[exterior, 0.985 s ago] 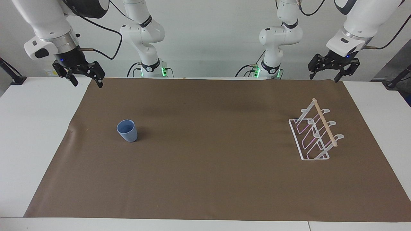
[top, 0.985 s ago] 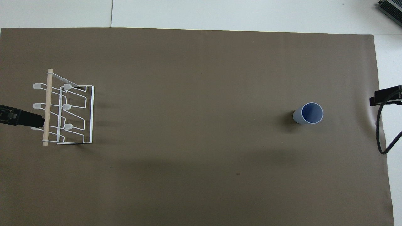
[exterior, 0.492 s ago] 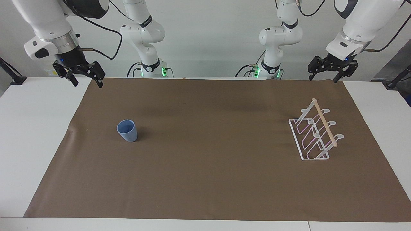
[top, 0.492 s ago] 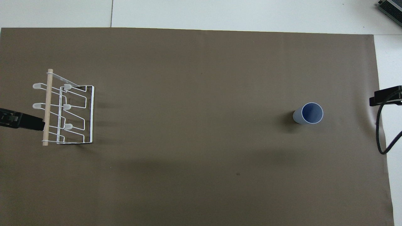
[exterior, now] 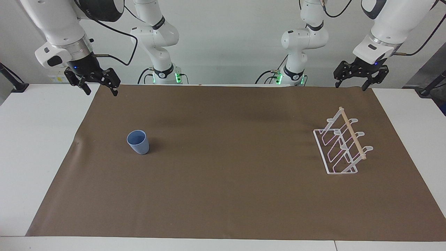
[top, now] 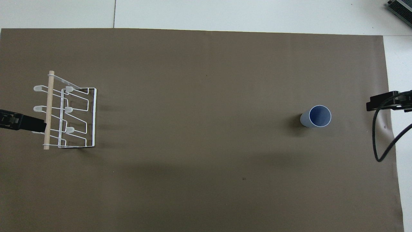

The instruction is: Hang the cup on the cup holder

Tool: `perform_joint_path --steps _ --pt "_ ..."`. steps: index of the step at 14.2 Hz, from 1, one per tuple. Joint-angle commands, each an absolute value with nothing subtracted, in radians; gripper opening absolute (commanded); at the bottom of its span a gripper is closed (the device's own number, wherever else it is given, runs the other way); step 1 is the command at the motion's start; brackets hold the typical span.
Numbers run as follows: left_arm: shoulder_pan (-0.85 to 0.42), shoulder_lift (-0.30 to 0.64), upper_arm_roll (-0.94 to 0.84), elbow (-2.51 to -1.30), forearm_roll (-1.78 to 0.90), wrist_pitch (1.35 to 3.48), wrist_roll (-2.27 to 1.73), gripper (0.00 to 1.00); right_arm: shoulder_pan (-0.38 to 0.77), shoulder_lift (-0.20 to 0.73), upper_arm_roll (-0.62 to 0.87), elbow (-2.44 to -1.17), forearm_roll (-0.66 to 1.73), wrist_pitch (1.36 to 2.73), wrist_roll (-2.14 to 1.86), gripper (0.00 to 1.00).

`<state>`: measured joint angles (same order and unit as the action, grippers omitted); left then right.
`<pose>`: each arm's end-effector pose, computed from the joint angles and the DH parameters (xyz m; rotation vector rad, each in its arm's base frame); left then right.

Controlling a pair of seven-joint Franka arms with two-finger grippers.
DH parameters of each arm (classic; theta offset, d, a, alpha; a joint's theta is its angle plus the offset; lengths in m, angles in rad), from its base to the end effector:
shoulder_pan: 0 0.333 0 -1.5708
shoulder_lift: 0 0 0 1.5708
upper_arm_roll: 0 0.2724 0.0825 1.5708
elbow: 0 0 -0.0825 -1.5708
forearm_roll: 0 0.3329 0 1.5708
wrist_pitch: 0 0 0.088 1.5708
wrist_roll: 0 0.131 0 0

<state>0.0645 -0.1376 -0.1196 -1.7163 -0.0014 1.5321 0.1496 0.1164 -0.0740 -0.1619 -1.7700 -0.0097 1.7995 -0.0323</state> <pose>0.4590 -0.0287 0.5586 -3.1119 0.3173 0.0754 0.5033 -0.0261 0.5293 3.1358 -0.0183 0.1609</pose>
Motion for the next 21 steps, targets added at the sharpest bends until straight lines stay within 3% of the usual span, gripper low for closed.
perform_joint_path --steps 1,8,13,21 --pt "0.078 -0.17 -0.117 -1.752 -0.009 1.548 0.138 1.0 0.117 -0.135 -0.16 -1.919 -0.009 1.925 -0.02 1.0" --pt "0.066 -0.134 -0.13 -1.648 -0.086 1.505 0.133 1.0 0.114 -0.086 -0.16 -2.04 -0.008 2.112 -0.015 1.0" --pt "0.064 -0.153 -0.129 -1.696 -0.086 1.517 0.141 1.0 0.107 0.04 -0.16 -2.066 -0.009 2.236 -0.028 1.0" --pt "0.066 -0.175 -0.129 -1.727 -0.086 1.522 0.129 1.0 0.097 0.069 -0.16 -2.108 -0.008 2.279 -0.035 1.0"
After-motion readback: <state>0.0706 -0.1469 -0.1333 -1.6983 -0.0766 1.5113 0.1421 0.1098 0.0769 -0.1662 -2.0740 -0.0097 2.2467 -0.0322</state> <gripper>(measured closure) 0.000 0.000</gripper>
